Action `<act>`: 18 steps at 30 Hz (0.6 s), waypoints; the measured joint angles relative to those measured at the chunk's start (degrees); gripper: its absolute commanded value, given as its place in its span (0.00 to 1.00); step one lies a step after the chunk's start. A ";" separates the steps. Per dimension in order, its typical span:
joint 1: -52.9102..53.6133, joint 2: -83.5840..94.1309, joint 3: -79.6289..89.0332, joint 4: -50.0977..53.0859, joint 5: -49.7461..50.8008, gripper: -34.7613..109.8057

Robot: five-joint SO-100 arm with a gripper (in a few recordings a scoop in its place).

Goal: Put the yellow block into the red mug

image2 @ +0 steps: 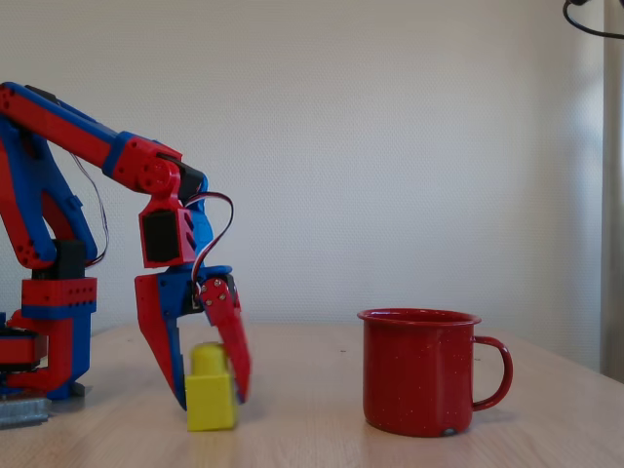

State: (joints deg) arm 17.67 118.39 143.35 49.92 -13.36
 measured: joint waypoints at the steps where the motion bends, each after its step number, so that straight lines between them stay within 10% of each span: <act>1: 0.00 0.00 0.00 0.00 0.00 0.25; 18: -1.05 7.82 -5.45 13.89 3.43 0.24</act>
State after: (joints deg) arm 16.61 126.21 137.90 63.81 -9.93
